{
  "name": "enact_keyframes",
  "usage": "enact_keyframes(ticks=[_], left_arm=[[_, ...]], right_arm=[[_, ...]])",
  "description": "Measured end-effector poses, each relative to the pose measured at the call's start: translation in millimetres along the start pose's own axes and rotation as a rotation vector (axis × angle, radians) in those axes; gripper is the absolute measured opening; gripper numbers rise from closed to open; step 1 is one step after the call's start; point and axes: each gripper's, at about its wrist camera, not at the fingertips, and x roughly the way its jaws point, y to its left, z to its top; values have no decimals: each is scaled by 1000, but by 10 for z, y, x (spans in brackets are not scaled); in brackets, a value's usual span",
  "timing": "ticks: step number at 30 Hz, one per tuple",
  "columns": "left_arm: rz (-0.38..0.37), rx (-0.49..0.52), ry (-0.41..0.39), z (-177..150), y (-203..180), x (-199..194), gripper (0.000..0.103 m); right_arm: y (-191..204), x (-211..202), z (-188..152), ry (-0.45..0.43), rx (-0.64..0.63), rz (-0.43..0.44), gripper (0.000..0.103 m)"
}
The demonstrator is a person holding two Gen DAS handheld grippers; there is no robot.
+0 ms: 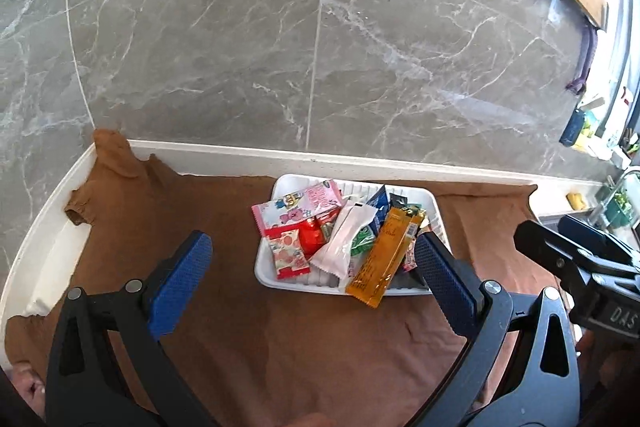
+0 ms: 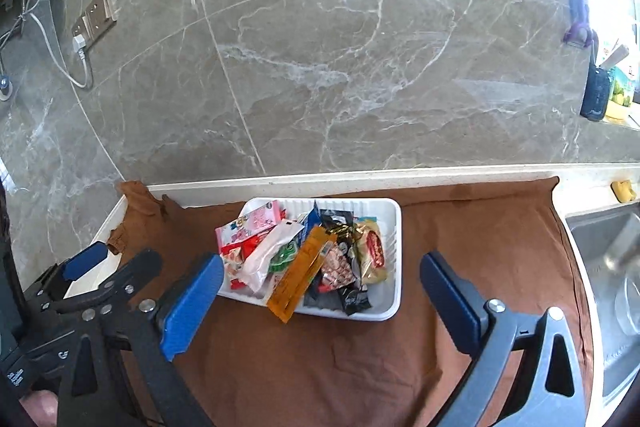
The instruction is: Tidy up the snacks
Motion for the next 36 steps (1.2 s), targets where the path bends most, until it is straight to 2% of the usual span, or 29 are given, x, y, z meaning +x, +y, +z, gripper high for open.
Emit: enact_keyframes(ticks=[4,8,11,13,15,20,26,29,36], left_arm=[[70,12,45,-13,13,18,103],[108,9,69,-51,40,-3,103],[69,17,61,-66,44,-54,103],[18,-1,63,-82,73,-99,103],[-17,-31,94,-106,114,-115,103],[-13,3,153,-251,88,-171,103],[-36,51,185,-475,15,-288,103],[3,90,213,-610,-72,-279,103],[6,76,274,-747,-97,-199,103]], right_arm=[[80,-80,-46,-7,-7,-42,101],[137,-125,-68,-11,-7,-60,101],[172,-144,-82,-11,-8,-68,101],[191,-176,-103,-12,-14,-83,101],[191,-236,-131,-10,-8,-96,101],[183,-382,-289,11,-5,-118,101],[170,-455,-486,54,4,-135,101],[177,-450,-522,61,9,-139,101],[184,-406,-561,78,10,-149,101]])
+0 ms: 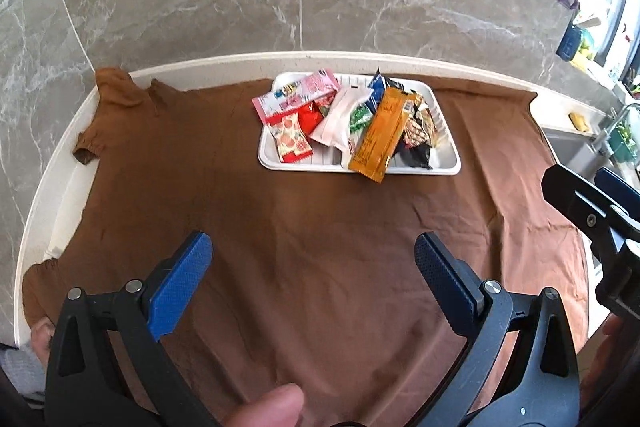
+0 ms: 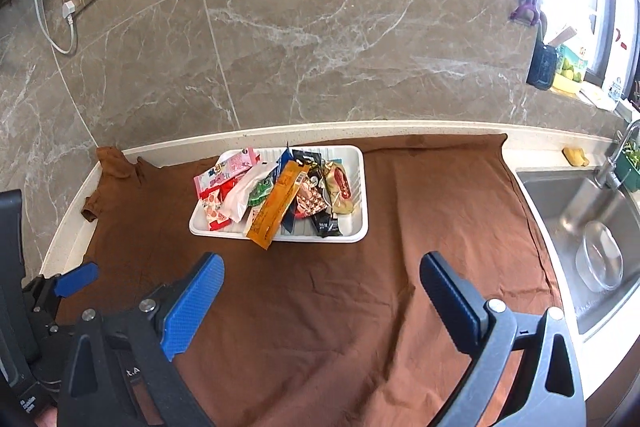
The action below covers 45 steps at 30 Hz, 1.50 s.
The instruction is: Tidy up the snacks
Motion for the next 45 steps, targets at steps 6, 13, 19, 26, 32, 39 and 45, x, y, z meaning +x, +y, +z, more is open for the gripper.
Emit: enact_keyframes(ticks=[6,13,19,26,32,39,45], left_arm=[[1,-14,11,40,30,48,103],[9,-10,20,65,22,88,103],[20,-6,24,69,9,130,103],[39,-32,24,73,67,175,103],[46,-39,38,74,96,245,103],[52,-44,44,66,111,276,103],[54,-43,45,67,119,285,103]], right_arm=[[40,17,-7,11,-21,-9,101],[42,102,-26,41,-27,-14,101],[2,197,-60,82,-9,-6,101],[-17,222,-54,93,-7,-7,101],[-16,232,-59,99,-10,-5,101],[-2,259,-62,105,-20,-2,101],[8,268,-64,108,-24,-3,101]])
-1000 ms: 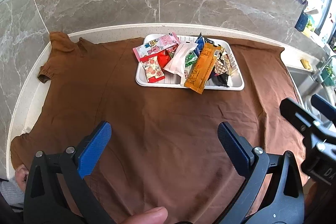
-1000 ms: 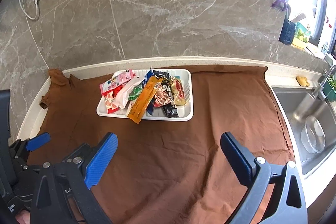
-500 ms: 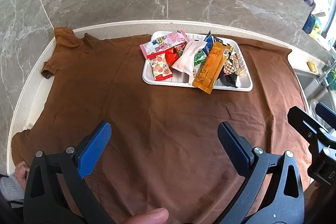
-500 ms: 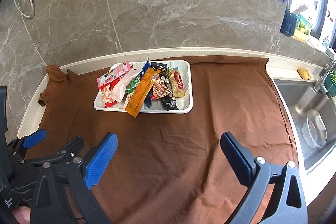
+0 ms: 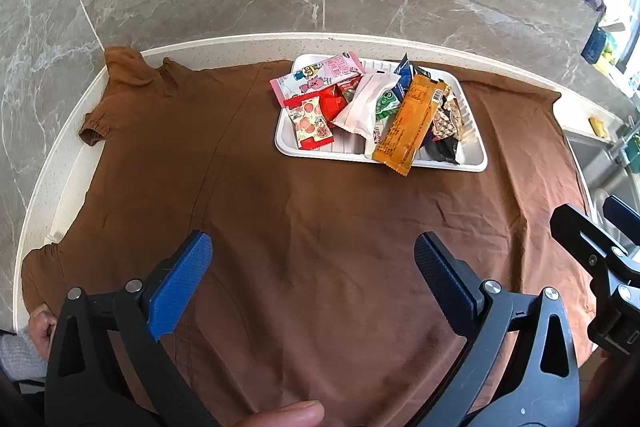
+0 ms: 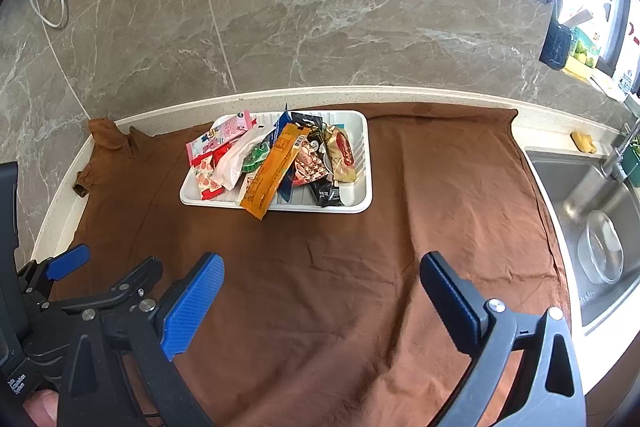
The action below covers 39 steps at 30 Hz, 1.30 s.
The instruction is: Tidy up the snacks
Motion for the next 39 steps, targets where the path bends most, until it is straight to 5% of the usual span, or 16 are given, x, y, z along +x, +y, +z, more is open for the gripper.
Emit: enact_keyframes(ticks=[39], left_arm=[[3,10,-4,26,7,20,103]], right_arm=[[17,55,40,17,-6,7,101]])
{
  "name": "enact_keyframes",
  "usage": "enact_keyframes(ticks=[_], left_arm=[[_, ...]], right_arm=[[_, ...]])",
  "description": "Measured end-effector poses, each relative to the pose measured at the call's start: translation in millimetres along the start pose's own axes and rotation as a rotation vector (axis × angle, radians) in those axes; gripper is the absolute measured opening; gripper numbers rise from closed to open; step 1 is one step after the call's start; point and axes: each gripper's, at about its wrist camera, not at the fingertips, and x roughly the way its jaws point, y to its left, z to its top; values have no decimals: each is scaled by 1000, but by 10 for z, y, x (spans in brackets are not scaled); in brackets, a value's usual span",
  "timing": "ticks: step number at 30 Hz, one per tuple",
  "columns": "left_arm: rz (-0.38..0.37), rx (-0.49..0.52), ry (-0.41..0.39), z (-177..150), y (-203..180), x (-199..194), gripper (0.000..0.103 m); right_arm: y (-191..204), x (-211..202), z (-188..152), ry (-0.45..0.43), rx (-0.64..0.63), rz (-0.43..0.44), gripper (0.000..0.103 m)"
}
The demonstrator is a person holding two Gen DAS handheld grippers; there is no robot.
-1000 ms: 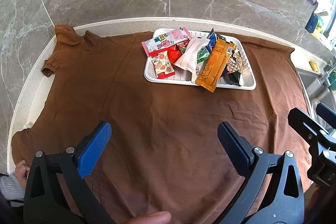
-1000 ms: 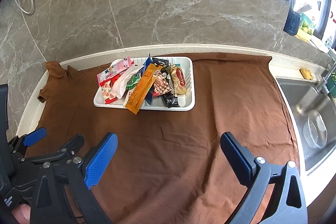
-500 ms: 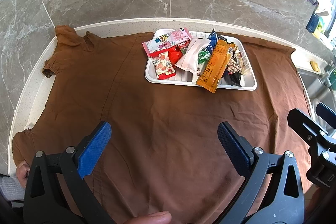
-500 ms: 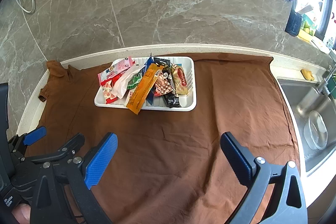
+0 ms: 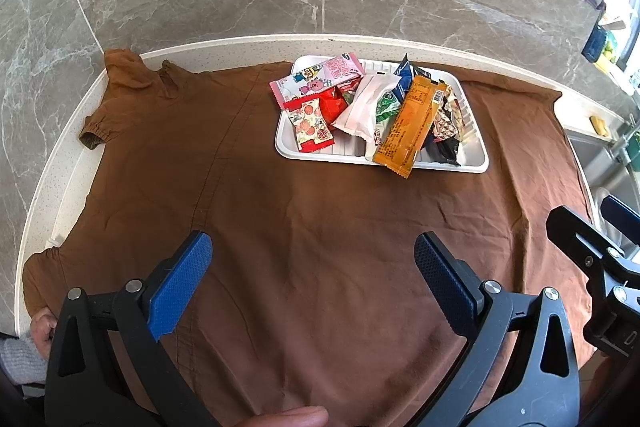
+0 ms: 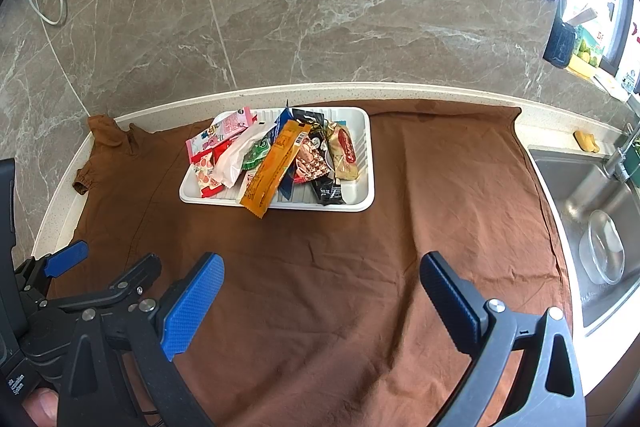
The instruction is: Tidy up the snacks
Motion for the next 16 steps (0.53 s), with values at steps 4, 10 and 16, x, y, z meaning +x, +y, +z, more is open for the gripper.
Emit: enact_keyframes(ticks=[4,10,16], left_arm=[[1,0,-1,-3,-1,-1,103],[10,4,-29,-15,-6,-31,103],[11,10,-41,-13,6,-64,103]], right_arm=[[2,3,1,1,1,-1,101],[-14,19,-16,7,6,3,101],[-23,33,-10,9,5,4,101]])
